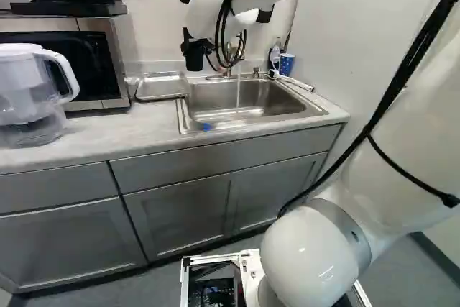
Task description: Rinse the cup and place it in the tray
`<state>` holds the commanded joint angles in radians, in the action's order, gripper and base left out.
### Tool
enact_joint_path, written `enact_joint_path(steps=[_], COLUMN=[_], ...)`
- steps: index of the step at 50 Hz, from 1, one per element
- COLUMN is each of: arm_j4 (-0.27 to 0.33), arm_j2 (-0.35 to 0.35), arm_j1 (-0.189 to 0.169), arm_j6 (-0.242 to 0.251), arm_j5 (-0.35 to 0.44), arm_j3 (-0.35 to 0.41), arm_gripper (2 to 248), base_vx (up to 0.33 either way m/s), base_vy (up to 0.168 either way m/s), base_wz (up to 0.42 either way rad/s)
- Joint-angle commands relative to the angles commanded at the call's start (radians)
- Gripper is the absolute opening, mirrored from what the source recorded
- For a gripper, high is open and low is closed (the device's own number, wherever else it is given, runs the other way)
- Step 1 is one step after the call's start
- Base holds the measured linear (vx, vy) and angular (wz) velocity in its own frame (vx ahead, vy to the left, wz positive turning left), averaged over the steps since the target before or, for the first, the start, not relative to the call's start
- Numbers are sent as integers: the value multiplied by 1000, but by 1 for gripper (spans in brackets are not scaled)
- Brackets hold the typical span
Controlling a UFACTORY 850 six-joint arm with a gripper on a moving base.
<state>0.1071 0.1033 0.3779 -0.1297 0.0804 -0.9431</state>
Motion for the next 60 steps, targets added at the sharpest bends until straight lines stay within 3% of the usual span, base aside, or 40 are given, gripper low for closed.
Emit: enact_joint_path(steps=[36,60], arm_j4=[0,0], arm_j2=[-161,-206], arm_j1=[89,89], arm_j6=[0,0], arm_j5=[137,137], arm_j3=[-83,-78], arm_gripper=[121,121], base_vx=[0,0], base_vy=[0,0], base_wz=[0,0])
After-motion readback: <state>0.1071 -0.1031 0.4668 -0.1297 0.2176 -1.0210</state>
